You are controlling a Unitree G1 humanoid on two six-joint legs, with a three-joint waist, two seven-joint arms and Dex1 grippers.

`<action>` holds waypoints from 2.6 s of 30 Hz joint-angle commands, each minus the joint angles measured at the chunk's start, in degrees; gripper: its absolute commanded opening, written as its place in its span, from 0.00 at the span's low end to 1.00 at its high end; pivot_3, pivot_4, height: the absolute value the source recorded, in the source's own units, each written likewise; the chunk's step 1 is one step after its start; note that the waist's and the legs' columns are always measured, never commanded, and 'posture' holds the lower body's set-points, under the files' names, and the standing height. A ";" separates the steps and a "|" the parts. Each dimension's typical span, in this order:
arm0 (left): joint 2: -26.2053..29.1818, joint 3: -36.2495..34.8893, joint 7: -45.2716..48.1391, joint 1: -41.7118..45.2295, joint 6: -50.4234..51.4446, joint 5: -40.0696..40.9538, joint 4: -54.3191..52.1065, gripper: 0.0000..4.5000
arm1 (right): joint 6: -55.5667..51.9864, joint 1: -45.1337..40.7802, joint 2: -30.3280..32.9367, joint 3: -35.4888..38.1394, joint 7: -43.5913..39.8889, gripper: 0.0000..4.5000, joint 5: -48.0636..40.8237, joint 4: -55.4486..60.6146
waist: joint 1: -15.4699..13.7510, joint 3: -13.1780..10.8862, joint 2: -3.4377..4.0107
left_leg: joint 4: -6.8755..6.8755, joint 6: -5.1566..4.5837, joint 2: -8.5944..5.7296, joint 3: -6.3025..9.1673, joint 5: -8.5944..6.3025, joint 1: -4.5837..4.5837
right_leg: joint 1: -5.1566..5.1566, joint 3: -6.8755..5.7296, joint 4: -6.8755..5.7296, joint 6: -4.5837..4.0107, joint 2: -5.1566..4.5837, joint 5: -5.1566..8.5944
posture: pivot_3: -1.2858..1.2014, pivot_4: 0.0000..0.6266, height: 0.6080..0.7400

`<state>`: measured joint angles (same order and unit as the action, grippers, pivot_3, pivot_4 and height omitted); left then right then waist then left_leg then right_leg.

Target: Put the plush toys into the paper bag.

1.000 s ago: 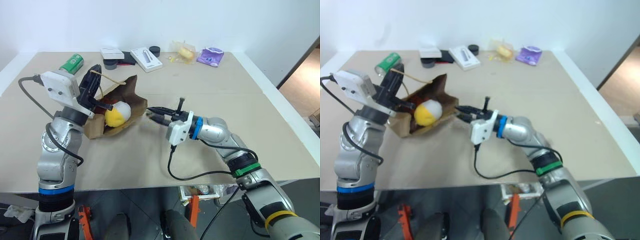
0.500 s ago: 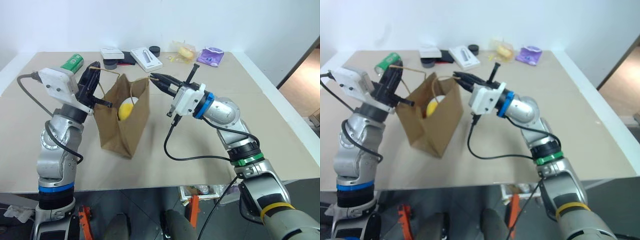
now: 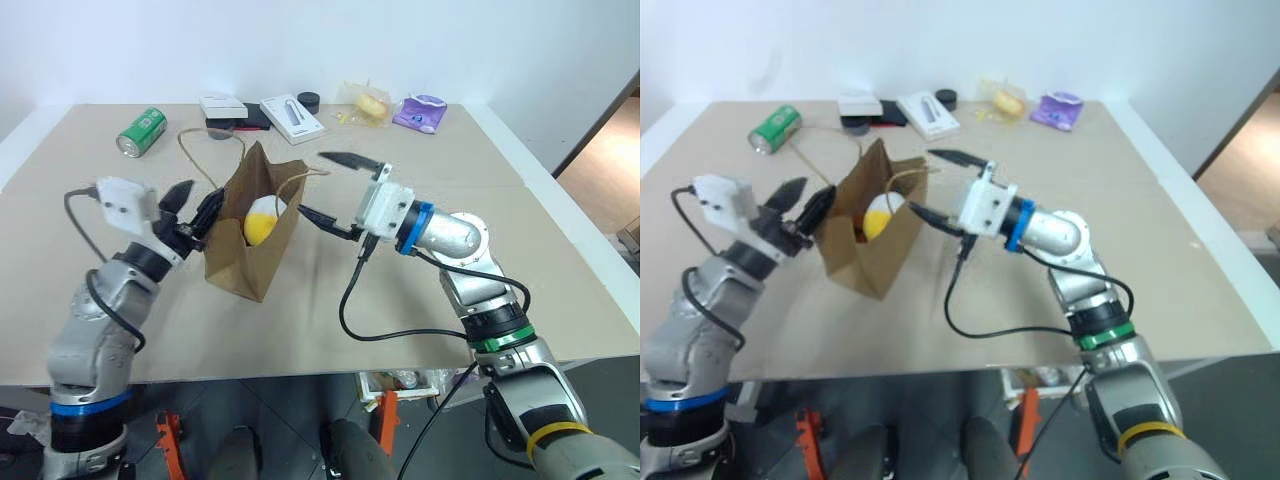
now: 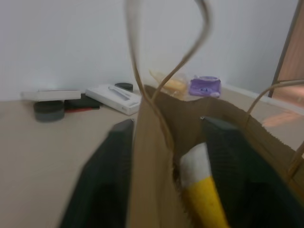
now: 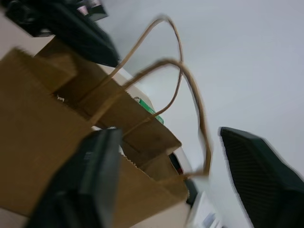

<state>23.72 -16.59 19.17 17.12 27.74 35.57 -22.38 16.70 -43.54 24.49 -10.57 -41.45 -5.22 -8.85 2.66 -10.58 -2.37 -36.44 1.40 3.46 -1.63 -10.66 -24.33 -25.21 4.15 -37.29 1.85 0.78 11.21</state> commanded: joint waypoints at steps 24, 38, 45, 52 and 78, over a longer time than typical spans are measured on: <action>17.09 3.57 29.37 -3.83 3.60 3.80 8.58 1.00 | -39.82 -2.12 -8.64 -6.50 -11.31 0.02 -13.50 1.39 | 0.08 -0.02 0.04 | 0.04 -0.02 0.10 -0.04 0.00 -0.03 | -0.12 -0.10 -0.03 -0.47 0.05 0.26 | 0.52 0.24 1.00; 13.37 6.92 26.06 -2.52 2.03 -0.37 6.90 1.00 | -38.10 -6.83 -16.88 -4.87 -8.20 0.02 -10.40 -3.50 | 0.08 -0.02 0.04 | 0.08 0.00 0.12 -0.02 -0.02 -0.07 | -0.16 -0.11 -0.03 -0.28 0.07 0.18 | 0.52 0.24 1.00; 5.29 7.24 16.60 -1.17 -4.80 -7.60 10.34 1.00 | -38.38 -7.12 -17.36 -4.49 -8.17 0.02 -10.49 -2.67 | 0.05 -0.02 0.04 | 0.05 0.00 0.12 -0.01 -0.01 -0.08 | -0.15 -0.12 -0.04 -0.21 0.06 0.10 | 0.52 0.24 1.00; 1.50 8.82 14.22 -2.84 -5.12 -8.77 8.66 0.87 | -38.80 -7.53 -17.57 -4.22 -8.28 0.00 -10.75 -2.01 | 0.05 -0.01 0.03 | 0.05 0.00 0.12 0.00 -0.01 -0.08 | -0.14 -0.12 -0.04 -0.18 0.07 0.09 | 0.52 0.24 1.00; 18.82 12.45 43.15 -2.82 7.22 6.91 3.59 0.00 | -62.43 -13.39 22.87 15.69 -42.36 0.51 -36.33 3.37 | 0.45 -0.08 0.14 | 0.09 -0.28 0.05 0.03 -0.18 0.01 | -0.12 -0.09 -0.01 -0.43 0.13 0.35 | 0.52 0.24 1.00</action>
<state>38.39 -8.22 53.74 14.75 35.48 44.22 -18.31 -44.38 -53.79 43.60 3.32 -78.97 -39.35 -5.02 3.11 -10.66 -2.23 -36.34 1.12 3.52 -1.59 -10.84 -24.31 -25.33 4.07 -37.30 1.39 0.92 11.57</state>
